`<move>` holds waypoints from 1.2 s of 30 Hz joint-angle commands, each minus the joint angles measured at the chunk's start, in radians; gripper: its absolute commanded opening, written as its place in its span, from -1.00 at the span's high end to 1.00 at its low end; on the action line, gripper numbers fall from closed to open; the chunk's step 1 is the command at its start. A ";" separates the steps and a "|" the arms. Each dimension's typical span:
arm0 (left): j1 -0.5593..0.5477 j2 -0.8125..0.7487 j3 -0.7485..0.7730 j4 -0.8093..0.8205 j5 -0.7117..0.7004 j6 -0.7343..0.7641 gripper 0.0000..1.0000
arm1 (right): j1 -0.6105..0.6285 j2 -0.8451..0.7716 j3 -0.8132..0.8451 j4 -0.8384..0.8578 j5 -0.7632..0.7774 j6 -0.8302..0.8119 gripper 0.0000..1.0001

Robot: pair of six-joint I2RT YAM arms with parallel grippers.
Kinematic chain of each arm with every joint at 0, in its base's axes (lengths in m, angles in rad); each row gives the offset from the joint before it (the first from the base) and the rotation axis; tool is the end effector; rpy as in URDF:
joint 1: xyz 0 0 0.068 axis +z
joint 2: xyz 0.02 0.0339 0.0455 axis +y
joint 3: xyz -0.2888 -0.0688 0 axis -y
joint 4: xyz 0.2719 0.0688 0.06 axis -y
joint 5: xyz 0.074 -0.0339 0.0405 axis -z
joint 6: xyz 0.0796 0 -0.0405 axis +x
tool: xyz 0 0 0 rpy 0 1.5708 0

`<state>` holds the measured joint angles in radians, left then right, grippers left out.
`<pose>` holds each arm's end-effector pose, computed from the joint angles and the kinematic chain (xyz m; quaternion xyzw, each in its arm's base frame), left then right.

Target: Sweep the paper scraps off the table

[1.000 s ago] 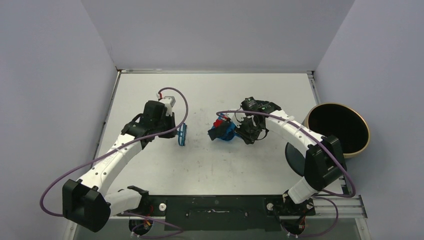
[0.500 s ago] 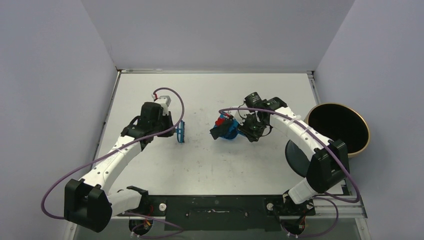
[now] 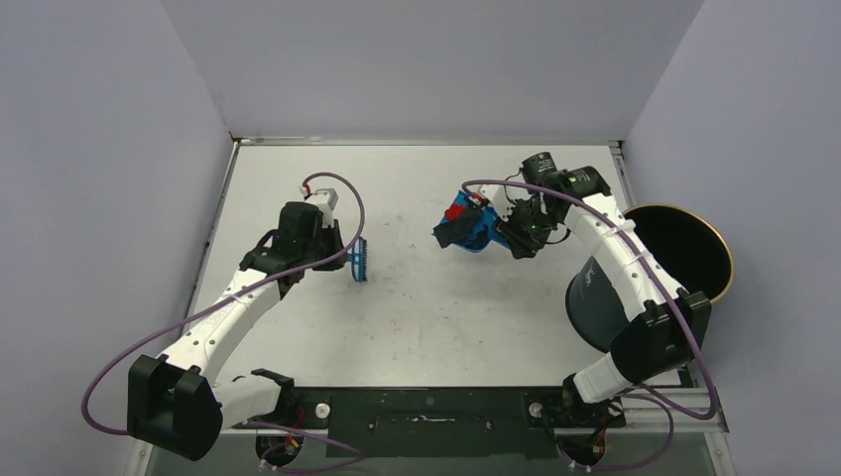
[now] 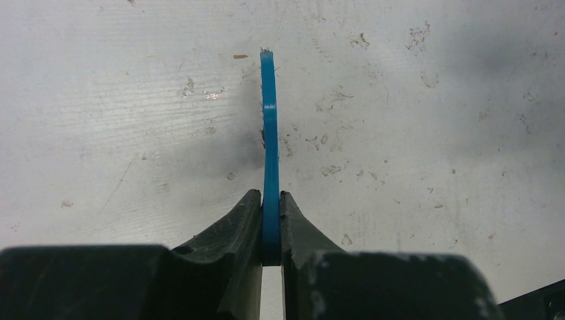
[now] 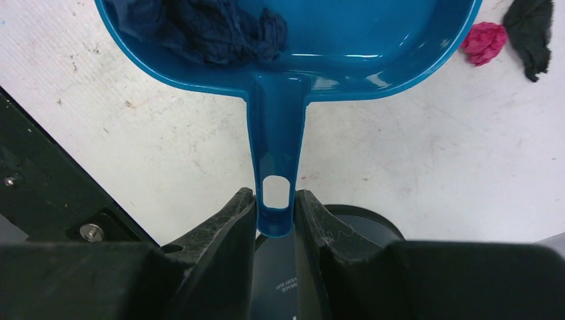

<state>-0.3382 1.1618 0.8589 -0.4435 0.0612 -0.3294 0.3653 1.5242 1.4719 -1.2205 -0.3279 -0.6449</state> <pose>0.2769 -0.1025 0.2505 0.0163 0.9158 -0.1577 0.3691 0.2945 0.1401 0.3049 -0.4933 0.8421 0.1394 0.1675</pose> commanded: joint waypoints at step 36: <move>0.005 0.017 0.011 0.049 0.033 0.013 1.00 | -0.448 -0.106 0.377 -0.172 -0.057 0.186 0.89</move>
<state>-0.3382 1.1778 0.8589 -0.4408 0.0799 -0.3286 -0.0608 1.4731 1.7782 -1.4010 -0.4175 -0.5228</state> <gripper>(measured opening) 0.101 0.243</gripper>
